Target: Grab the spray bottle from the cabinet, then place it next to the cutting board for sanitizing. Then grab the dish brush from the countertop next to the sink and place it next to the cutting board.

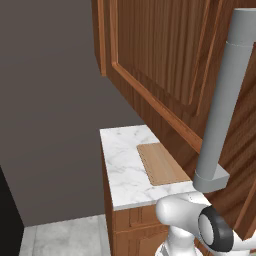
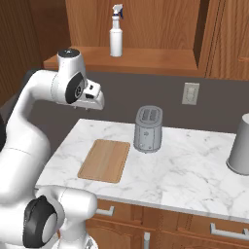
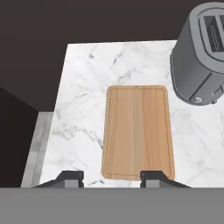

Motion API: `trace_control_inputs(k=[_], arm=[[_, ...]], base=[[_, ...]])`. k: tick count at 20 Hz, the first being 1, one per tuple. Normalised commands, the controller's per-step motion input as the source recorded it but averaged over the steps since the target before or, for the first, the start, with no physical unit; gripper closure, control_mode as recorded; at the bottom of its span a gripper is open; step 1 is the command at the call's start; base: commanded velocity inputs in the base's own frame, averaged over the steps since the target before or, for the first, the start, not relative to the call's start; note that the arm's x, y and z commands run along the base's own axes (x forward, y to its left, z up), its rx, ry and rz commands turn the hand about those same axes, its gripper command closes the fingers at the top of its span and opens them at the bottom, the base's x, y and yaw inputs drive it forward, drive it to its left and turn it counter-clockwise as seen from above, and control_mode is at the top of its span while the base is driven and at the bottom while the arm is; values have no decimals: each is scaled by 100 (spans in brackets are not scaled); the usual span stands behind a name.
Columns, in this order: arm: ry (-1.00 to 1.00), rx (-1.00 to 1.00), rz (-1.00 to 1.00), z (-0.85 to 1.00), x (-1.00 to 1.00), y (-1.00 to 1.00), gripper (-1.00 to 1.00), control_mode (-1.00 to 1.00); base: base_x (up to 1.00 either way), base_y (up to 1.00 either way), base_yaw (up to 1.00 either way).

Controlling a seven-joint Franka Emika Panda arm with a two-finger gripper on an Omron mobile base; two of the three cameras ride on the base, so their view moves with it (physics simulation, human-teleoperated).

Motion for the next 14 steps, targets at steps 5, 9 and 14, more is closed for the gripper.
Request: trace_control_inputs(k=[5, 9, 14], arm=[[-3, 0, 0, 0, -28, -1, -100, -100], [-22, 4, -5, 0, -75, -37, -100, -100], [-31, 1, -1, 19, -59, -33, -100, -100]], base=[[0, 0, 0], [0, 0, 0], [0, 0, 0]])
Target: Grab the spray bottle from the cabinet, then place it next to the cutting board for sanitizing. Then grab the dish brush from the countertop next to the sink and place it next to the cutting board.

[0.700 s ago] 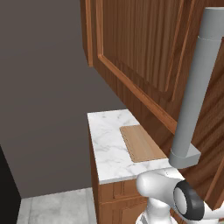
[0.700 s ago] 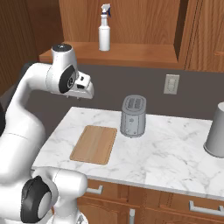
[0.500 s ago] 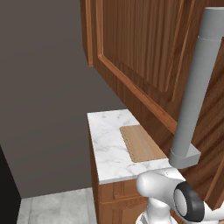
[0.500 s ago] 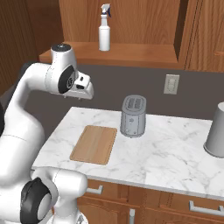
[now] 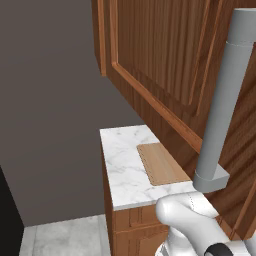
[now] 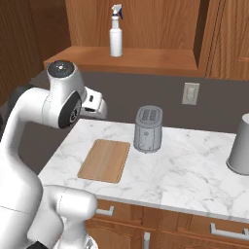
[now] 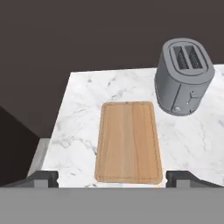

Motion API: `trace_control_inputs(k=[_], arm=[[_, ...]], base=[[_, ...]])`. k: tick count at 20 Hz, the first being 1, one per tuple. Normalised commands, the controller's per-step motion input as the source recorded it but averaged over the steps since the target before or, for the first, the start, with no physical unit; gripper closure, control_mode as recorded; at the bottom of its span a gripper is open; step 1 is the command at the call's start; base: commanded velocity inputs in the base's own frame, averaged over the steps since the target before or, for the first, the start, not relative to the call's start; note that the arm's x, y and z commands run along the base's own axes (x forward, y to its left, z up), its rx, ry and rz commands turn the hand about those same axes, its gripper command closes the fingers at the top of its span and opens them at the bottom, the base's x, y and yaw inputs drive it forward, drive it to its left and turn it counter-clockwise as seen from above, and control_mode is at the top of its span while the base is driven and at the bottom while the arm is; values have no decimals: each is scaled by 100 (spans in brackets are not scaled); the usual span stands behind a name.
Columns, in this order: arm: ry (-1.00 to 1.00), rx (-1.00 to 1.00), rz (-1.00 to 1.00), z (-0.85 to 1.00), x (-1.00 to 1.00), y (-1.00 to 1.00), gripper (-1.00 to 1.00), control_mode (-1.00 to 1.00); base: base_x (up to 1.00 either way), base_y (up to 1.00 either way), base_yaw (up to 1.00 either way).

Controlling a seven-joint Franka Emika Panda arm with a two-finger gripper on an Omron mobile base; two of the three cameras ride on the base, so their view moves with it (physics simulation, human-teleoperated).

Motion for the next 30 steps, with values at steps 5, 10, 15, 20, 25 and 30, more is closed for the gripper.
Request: trace_control_inputs(k=[5, 10, 15, 20, 25, 30], arm=[[-43, 2, 0, 48, -22, -24, -100, -100], [-46, 8, 0, 77, -1, -16, -100, -100], [-45, 1, -4, 81, -4, -14, -100, -100], [-18, 0, -9, 64, 0, -1, -100, -100], [-9, 0, -5, 54, 1, 0, -100, -100], [17, 0, 1, 10, 37, 0, -100, -100]], base=[[0, 0, 0], [0, 0, 0], [0, 0, 0], [0, 0, 0], [0, 0, 0], [0, 0, 0]])
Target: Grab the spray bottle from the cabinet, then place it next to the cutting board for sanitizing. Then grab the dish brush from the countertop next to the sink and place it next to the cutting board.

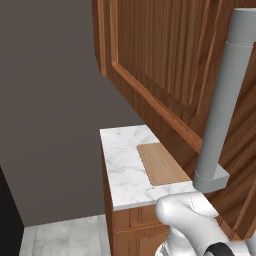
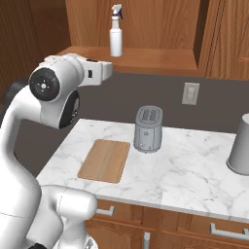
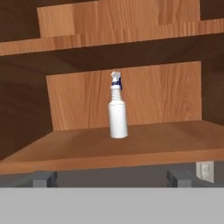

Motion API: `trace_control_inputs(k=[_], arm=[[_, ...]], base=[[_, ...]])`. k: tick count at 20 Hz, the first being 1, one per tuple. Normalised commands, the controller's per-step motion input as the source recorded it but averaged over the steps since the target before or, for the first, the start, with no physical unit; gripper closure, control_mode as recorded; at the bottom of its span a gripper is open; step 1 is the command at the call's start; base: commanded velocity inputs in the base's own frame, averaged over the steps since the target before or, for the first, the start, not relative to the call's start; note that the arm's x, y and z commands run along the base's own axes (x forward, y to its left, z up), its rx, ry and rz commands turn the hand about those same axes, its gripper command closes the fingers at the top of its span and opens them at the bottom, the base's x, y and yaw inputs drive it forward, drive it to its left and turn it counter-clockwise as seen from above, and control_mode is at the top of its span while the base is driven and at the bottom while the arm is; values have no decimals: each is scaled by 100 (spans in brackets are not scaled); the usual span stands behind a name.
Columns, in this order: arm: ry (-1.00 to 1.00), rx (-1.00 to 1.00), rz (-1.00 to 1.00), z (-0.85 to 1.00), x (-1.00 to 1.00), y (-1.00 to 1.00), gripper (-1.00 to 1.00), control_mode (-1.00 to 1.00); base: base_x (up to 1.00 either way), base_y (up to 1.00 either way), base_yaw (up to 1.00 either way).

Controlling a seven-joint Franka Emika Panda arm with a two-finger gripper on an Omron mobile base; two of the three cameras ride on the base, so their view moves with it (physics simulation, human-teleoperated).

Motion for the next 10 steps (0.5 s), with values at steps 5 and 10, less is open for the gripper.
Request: trace_control_inputs(k=[5, 10], arm=[[-2, -2, 2, 51, 16, 0, -100, -100], [-2, -1, 0, 34, 10, 0, -100, -100]], base=[[0, 0, 0], [0, 0, 0]])
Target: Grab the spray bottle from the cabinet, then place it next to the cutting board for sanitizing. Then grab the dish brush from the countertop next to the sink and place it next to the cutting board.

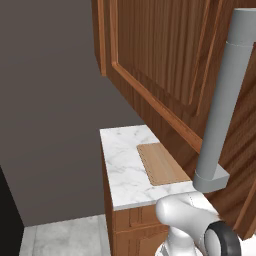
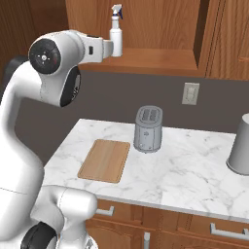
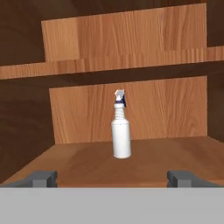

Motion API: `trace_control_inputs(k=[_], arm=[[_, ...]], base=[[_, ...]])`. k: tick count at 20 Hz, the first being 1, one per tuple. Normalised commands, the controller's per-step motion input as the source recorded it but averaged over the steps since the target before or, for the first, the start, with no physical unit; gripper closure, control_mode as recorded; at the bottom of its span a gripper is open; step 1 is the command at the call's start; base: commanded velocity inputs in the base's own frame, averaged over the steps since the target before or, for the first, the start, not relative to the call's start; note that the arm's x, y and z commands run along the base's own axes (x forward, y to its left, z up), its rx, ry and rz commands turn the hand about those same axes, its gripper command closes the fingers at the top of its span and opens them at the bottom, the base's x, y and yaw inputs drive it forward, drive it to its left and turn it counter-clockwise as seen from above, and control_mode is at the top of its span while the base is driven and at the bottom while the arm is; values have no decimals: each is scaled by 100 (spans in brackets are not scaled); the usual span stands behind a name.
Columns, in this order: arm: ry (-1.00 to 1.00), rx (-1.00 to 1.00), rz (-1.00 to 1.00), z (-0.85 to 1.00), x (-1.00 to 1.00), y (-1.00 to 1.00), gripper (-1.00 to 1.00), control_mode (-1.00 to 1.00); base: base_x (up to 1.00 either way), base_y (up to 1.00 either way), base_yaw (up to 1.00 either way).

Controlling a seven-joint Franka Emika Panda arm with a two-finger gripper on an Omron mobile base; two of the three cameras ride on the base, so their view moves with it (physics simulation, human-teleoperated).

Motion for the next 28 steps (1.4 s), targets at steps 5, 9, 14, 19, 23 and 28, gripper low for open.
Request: trace_control_inputs(k=[5, 9, 14, 19, 23, 28], arm=[[7, -2, 0, 18, 29, 0, -100, -100], [-9, 0, 0, 3, 36, 0, -100, -100], [-12, 0, 0, 0, 32, 0, -100, -100], [-2, 0, 0, 0, 37, 0, -100, -100], [3, 0, 0, 0, 36, 0, -100, -100], [2, 0, 0, 0, 34, 0, -100, -100]], base=[[0, 0, 0], [0, 0, 0], [0, 0, 0], [0, 0, 0], [0, 0, 0], [0, 0, 0]])
